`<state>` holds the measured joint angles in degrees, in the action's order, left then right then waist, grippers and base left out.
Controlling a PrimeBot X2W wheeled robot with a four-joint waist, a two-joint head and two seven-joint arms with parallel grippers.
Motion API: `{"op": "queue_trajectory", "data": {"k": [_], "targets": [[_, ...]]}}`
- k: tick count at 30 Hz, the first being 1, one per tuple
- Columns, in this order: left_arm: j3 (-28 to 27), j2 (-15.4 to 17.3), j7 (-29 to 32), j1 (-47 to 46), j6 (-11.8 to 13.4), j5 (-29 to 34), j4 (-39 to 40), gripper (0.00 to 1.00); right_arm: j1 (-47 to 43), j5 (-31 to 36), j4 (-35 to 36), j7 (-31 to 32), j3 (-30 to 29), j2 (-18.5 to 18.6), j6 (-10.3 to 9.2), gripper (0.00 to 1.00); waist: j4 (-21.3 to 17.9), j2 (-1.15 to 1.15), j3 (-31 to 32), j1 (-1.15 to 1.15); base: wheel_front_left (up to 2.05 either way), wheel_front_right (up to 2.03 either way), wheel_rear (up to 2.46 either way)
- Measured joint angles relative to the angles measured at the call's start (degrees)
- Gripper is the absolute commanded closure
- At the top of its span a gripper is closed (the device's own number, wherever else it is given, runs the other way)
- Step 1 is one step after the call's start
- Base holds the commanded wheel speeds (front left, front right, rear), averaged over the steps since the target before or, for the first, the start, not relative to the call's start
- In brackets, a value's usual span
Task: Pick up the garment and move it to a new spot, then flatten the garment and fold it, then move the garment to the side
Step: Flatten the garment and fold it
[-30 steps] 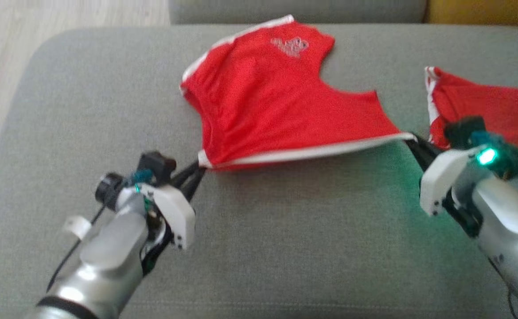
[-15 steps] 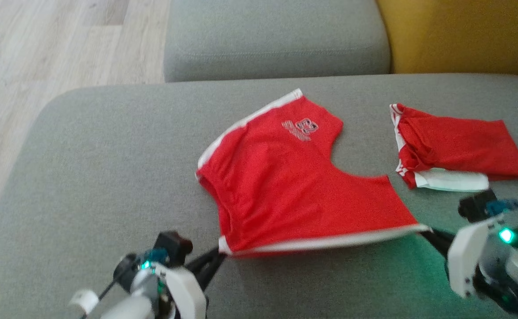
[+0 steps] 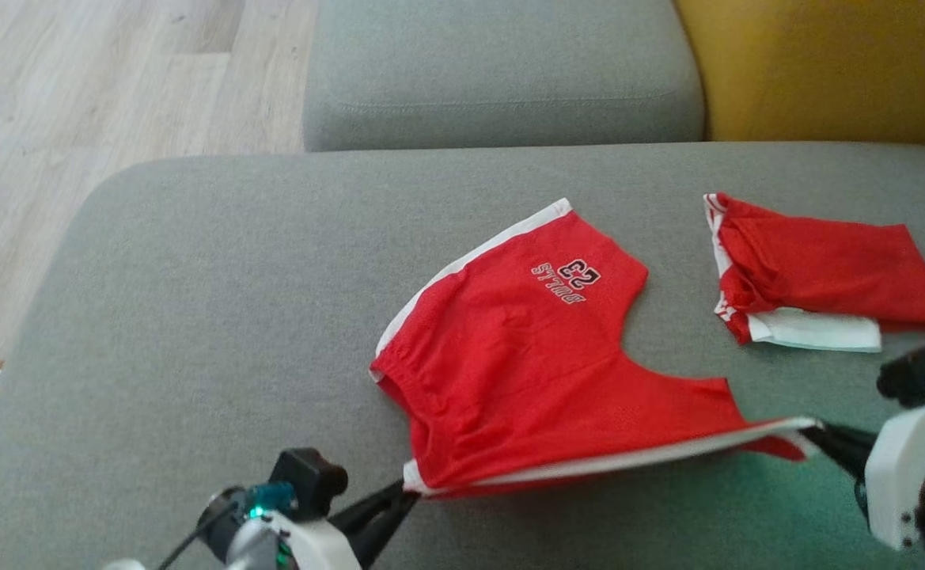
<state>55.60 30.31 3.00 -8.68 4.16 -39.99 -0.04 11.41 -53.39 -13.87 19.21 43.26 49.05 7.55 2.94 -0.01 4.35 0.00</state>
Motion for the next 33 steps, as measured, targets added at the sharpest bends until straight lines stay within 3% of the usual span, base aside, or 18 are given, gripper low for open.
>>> {"op": "queue_trajectory", "data": {"k": [8,16,33], "targets": [[-3.48,0.32,1.15,-5.06,1.75,-0.01,1.88,1.0,6.22,6.75,2.41,3.2,-6.62,-2.07,0.0,1.0,2.16,0.0,-2.48,0.0,0.0,0.0,0.0],[-4.74,-1.7,2.3,-13.01,0.71,-0.01,-0.43,1.0,19.05,12.76,1.37,6.91,-7.57,-3.56,0.0,1.0,5.79,0.0,-9.07,0.0,0.0,0.0,0.0],[-3.97,-11.82,2.87,-26.18,-4.75,-0.65,-14.84,1.0,42.86,17.58,-11.67,5.72,8.31,-3.41,0.0,1.0,14.54,0.0,-20.98,0.0,0.0,0.0,0.0]]}}
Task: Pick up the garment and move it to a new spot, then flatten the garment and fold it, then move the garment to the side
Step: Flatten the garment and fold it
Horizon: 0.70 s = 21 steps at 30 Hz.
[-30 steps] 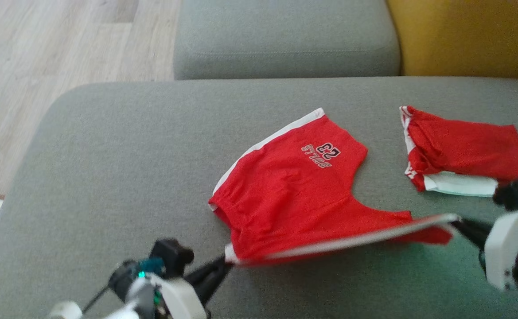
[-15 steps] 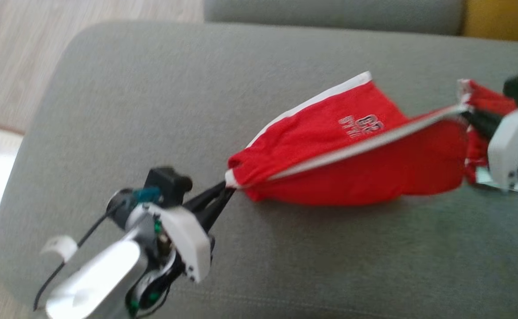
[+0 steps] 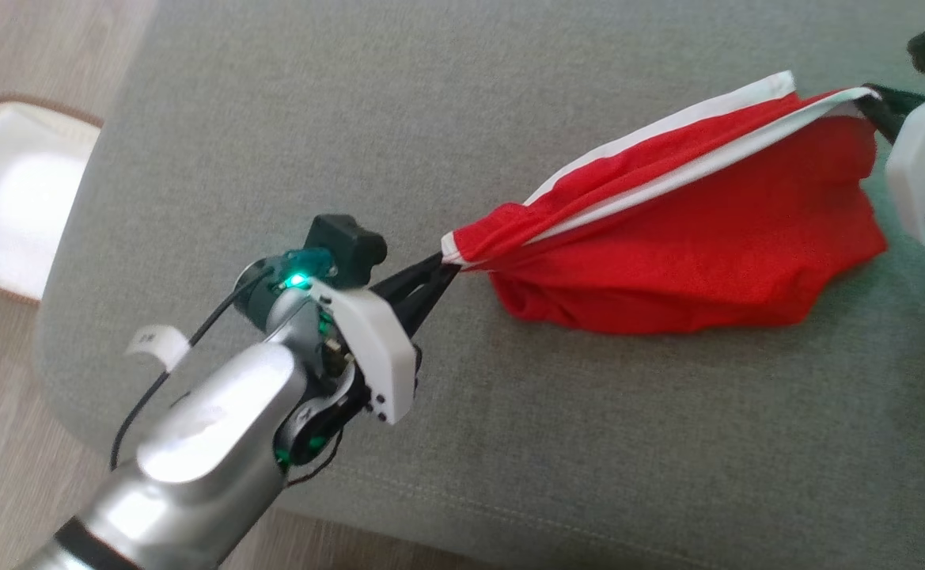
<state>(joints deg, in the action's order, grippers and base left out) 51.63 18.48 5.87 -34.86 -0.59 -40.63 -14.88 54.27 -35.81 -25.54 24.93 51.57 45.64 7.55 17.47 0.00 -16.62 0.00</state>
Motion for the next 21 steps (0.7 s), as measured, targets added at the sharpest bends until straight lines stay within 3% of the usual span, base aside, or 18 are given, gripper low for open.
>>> {"op": "queue_trajectory", "data": {"k": [8,9,10,11,12,13,14,21], "targets": [[0.18,-3.26,-1.92,-3.96,-1.15,0.3,-5.25,1.0,6.41,-0.92,-6.6,-2.79,6.12,-0.63,0.0,1.0,1.36,0.0,-3.11,0.0,0.0,0.0,0.0],[0.2,-3.59,-2.01,-4.38,-1.47,0.42,-5.87,0.82,7.01,-1.09,-7.26,-2.92,6.68,-0.82,0.0,1.0,1.48,0.0,-3.42,0.0,0.0,0.0,0.0],[0.29,-3.91,-2.08,-4.77,-1.53,0.79,-6.36,0.37,7.69,-1.21,-8.05,-3.39,7.42,-1.04,0.0,1.0,1.58,0.0,-3.73,0.0,0.0,0.0,0.0],[0.48,-4.21,-2.56,-5.16,-1.53,1.07,-7.02,0.0,8.31,-1.07,-8.81,-3.65,8.13,-1.22,0.0,1.0,1.69,0.0,-4.02,0.0,0.0,0.0,0.0],[0.63,-4.37,-2.75,-5.55,-1.53,1.27,-7.64,0.0,9.0,-0.63,-9.56,-4.22,9.04,-1.31,0.0,1.0,1.79,0.0,-4.3,0.0,0.0,0.0,0.0],[0.66,-4.5,-3.04,-5.81,-1.53,1.3,-8.08,0.0,9.7,0.11,-10.47,-5.26,9.65,-1.4,0.0,0.58,1.89,0.0,-4.59,0.0,0.0,0.0,0.0],[0.74,-4.66,-3.23,-5.98,-1.53,1.31,-8.67,0.0,10.18,0.04,-11.63,-5.73,9.7,-1.69,0.0,0.0,2.01,0.0,-4.8,-0.01,0.0,0.0,0.0],[1.01,-5.54,-5.55,-6.6,-1.43,2.15,-11.29,0.0,11.2,0.44,-17.35,-10.99,11.68,-4.74,-0.01,0.0,1.84,0.0,-4.59,-0.01,0.0,0.0,0.0]]}}
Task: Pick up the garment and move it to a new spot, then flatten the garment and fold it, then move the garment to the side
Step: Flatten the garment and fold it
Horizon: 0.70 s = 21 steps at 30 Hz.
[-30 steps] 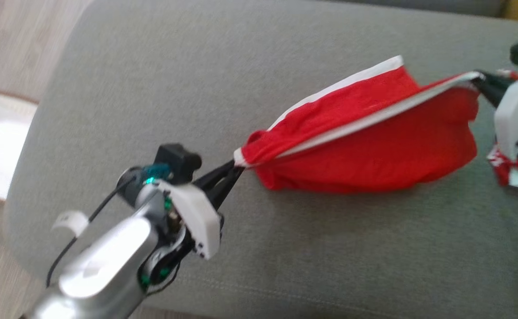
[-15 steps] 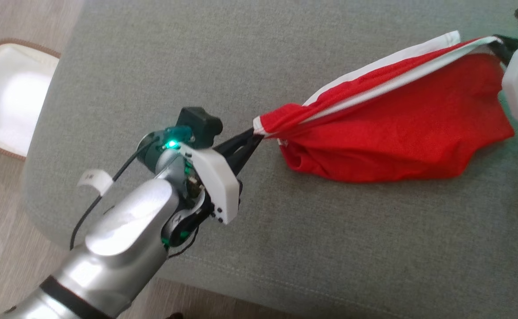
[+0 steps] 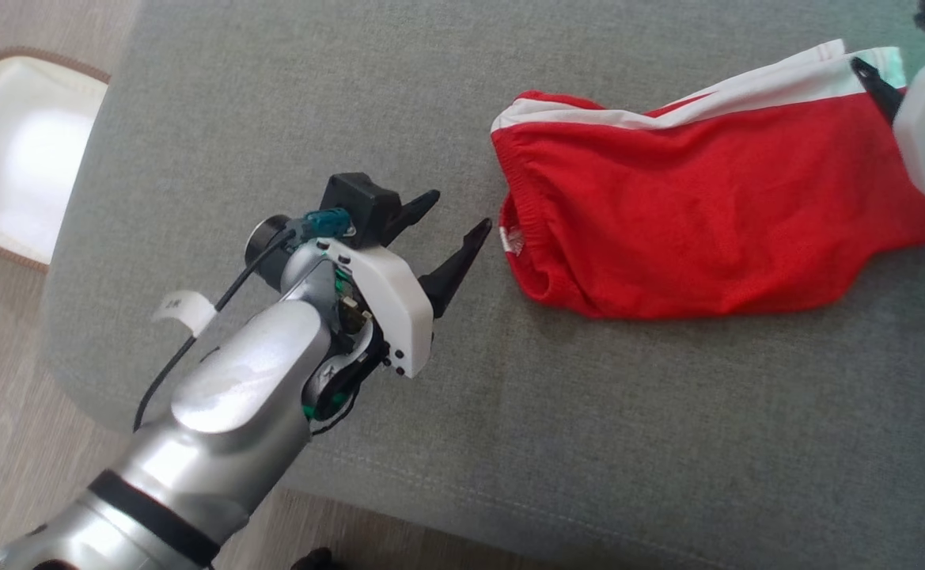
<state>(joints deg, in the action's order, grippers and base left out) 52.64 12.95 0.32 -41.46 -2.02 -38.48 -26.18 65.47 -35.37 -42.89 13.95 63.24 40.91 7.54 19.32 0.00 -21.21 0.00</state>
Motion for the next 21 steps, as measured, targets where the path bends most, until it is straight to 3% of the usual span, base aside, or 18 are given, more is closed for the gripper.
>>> {"op": "queue_trajectory", "data": {"k": [8,16,21], "targets": [[-1.05,0.0,-2.35,0.26,0.66,-0.12,-1.37,0.0,-0.26,-1.11,-5.22,-10.84,-3.26,-4.42,0.0,0.0,-1.64,0.0,2.7,0.0,0.0,0.0,0.0],[-5.7,1.69,-8.68,4.0,4.25,-2.65,-1.03,0.0,-5.48,-2.66,-7.38,-24.85,-10.34,-9.71,0.0,0.0,-5.01,0.0,8.04,0.0,0.0,0.0,0.0],[-8.99,2.6,-12.41,7.72,6.7,-3.94,1.3,0.0,-12.34,-3.44,-6.65,-27.83,-16.58,-12.44,0.0,0.0,-7.42,0.0,12.1,0.0,0.0,0.0,0.0]]}}
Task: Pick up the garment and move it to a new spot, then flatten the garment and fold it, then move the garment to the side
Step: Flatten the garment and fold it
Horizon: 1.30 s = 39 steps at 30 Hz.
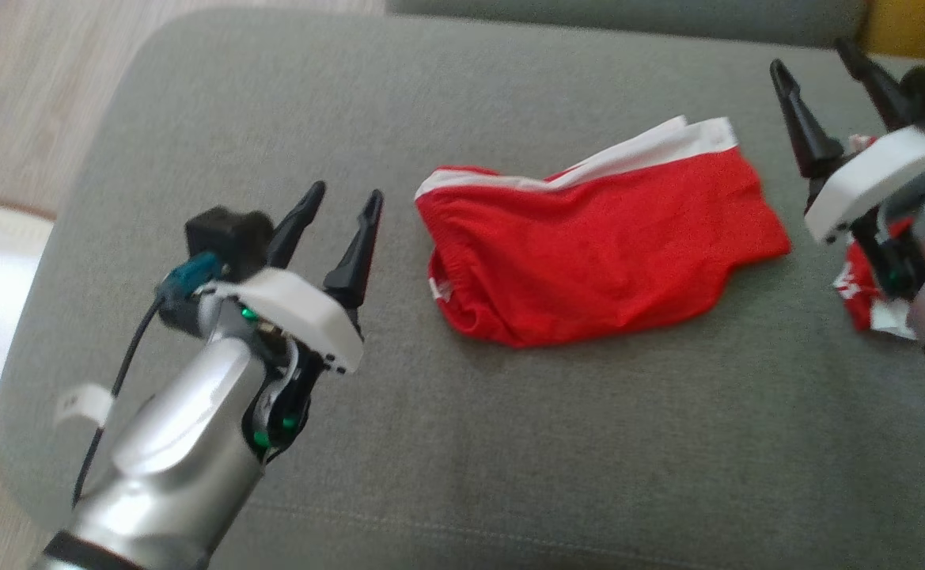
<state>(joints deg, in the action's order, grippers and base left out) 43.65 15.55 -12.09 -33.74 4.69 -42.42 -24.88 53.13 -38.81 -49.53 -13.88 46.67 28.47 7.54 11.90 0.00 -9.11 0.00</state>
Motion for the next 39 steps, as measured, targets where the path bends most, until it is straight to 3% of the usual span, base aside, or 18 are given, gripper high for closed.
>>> {"op": "queue_trajectory", "data": {"k": [4,9,17,23,32,35,39], "targets": [[-2.31,1.07,-1.93,3.38,3.68,1.97,3.05,0.0,-5.56,2.14,3.44,-0.43,-7.45,-1.59,0.0,0.0,-2.1,0.0,3.12,0.0,0.0,0.0,0.0],[-6.15,0.52,-2.21,11.07,6.79,3.14,7.15,0.0,-15.79,10.0,10.48,-0.49,-19.57,-5.02,0.0,0.0,-5.04,0.0,6.35,0.0,0.0,0.0,0.0],[-13.04,-2.42,-2.21,24.19,7.83,9.48,11.26,0.0,-36.82,22.85,19.82,-0.42,-33.06,-15.88,0.0,0.0,-9.6,0.0,10.27,0.0,0.0,0.0,0.0],[-17.25,-5.42,-2.21,29.24,5.71,14.39,12.47,0.0,-45.54,28.91,27.75,2.52,-38.51,-21.47,0.0,0.0,-12.08,0.0,11.33,0.0,0.0,0.0,0.0],[-22.42,-9.14,-2.21,30.1,0.05,20.87,12.68,0.0,-49.76,32.73,36.06,6.91,-42.17,-24.15,0.0,0.0,-11.7,0.0,10.87,0.0,0.0,0.0,0.0],[-22.68,-10.12,-2.21,30.15,-0.99,21.95,11.81,0.0,-50.52,29.19,36.35,9.26,-42.87,-24.72,0.0,0.0,-10.77,0.0,10.31,0.0,0.0,0.0,0.0],[-23.59,-10.72,-2.21,30.05,-1.89,22.97,11.34,0.0,-50.29,18.08,36.38,14.17,-45.36,-25.41,0.0,0.0,-9.16,0.0,8.74,0.0,0.0,0.0,0.0]]}}
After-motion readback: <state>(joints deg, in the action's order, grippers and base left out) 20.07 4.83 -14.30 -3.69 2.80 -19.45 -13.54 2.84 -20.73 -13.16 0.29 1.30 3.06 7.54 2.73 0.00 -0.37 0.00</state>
